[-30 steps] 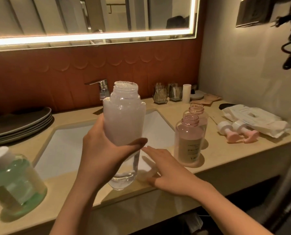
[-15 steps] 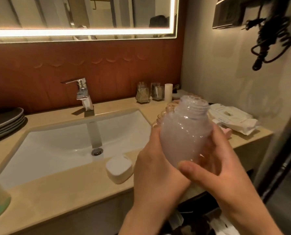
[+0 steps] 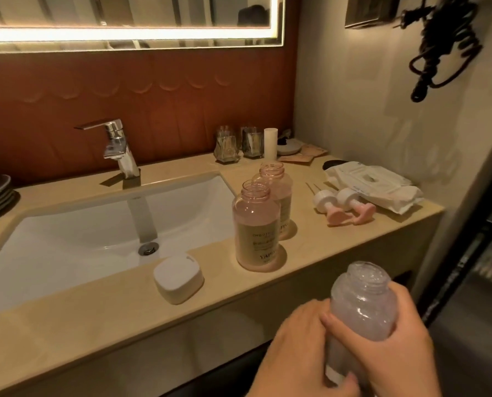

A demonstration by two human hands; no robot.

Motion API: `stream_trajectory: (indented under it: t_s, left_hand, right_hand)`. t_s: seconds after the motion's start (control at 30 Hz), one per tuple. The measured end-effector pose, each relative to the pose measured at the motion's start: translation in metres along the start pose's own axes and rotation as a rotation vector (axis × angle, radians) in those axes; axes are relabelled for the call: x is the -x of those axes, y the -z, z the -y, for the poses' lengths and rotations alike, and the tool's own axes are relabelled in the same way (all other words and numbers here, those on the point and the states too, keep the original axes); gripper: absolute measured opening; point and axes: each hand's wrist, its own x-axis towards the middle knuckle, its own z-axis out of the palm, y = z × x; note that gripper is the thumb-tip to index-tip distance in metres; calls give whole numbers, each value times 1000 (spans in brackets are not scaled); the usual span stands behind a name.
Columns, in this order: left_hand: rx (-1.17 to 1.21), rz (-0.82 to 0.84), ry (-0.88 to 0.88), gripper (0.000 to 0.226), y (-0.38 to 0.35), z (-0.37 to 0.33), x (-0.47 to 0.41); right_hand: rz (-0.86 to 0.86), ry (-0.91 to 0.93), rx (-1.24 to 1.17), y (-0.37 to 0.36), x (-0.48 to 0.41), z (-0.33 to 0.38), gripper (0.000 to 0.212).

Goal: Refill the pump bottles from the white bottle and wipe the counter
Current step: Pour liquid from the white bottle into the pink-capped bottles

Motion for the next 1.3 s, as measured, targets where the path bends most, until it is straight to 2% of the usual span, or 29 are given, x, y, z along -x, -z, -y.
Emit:
stream_trajectory:
  t_s: [0.07, 0.13, 0.17, 0.23, 0.3, 0.37, 0.43, 0.57, 0.63, 0.8, 0.9, 1.03, 1.3]
  left_hand:
    - [-129, -67, -31, 53, 6, 3, -4]
    - [-166, -383, -58, 32, 17, 8, -10]
    - [-150, -531, -52, 29, 24, 8, -14]
    - [-124, -763, -22, 39, 36, 12, -23]
    - [-72, -847, 40, 59, 49, 20, -32]
    - [48, -779, 112, 79, 62, 27, -42]
    - [182, -638, 183, 96, 73, 34, -51]
    - [395, -386, 238, 116, 83, 46, -63]
    - [361, -378, 258, 120, 81, 49, -65]
    - [163, -528, 273, 120, 66, 44, -71]
    - [89, -470, 272, 130, 58, 47, -70]
    - [149, -361, 215, 123, 60, 53, -68]
    - [37, -367, 261, 132, 59, 52, -71]
  right_hand:
    - [-2, 10, 36, 2, -5, -6, 66]
    - [-18, 11, 77, 2, -12, -7, 65]
    - [-25, 25, 89, 1, -15, -6, 66]
    - [-33, 66, 90, 0, -22, -2, 66]
    - [-39, 110, 63, -1, -28, 1, 65]
    - [-38, 153, 58, -4, -34, 6, 65]
    - [-34, 191, 52, -7, -40, 10, 64]
    - [-19, 279, 67, -12, -52, 22, 67]
    - [6, 317, 124, -16, -57, 30, 68]
    - [10, 421, 319, -24, -74, 45, 72]
    - [2, 508, 473, -27, -84, 56, 75]
    - [37, 652, 616, -33, -99, 69, 73]
    - [70, 809, 826, -49, -125, 83, 67]
